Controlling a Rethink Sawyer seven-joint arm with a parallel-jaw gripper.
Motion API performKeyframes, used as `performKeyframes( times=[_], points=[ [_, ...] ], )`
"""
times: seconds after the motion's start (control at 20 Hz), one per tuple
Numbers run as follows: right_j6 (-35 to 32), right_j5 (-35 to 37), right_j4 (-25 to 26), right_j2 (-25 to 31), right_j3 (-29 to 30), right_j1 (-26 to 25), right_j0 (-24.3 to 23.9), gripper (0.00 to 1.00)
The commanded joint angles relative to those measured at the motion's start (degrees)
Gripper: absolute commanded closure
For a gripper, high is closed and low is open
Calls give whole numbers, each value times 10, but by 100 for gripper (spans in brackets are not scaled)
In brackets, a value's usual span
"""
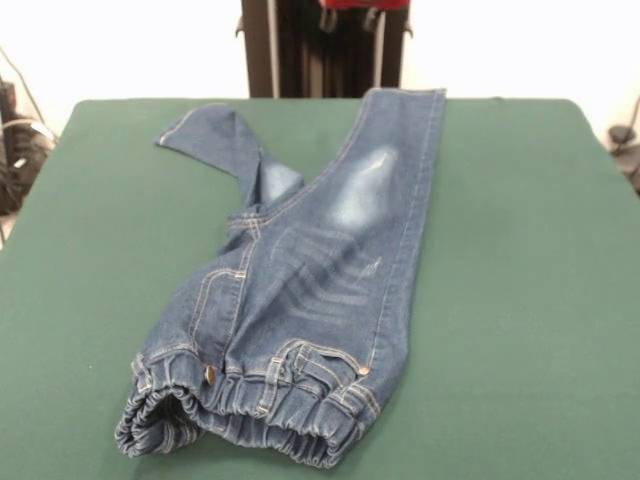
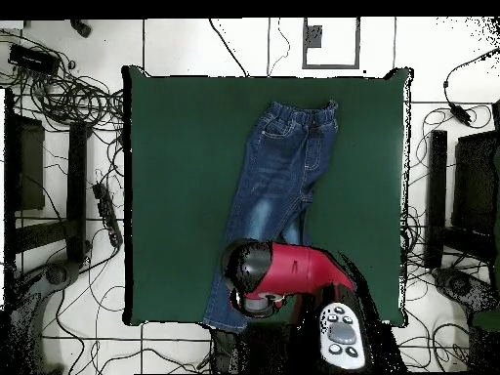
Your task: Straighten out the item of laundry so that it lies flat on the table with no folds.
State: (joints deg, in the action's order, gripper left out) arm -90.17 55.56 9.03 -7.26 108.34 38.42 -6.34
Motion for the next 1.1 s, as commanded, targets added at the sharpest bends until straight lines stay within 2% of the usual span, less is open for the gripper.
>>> performKeyframes(
  times=[0.05, 0.5, 1.1],
  points=[
    [22, -84, 40, 69, 21, -36, -37, 0],
    [51, -78, 72, 102, -10, -51, -87, 0],
    [71, -62, 111, 142, -35, -40, -136, 0]
  ],
)
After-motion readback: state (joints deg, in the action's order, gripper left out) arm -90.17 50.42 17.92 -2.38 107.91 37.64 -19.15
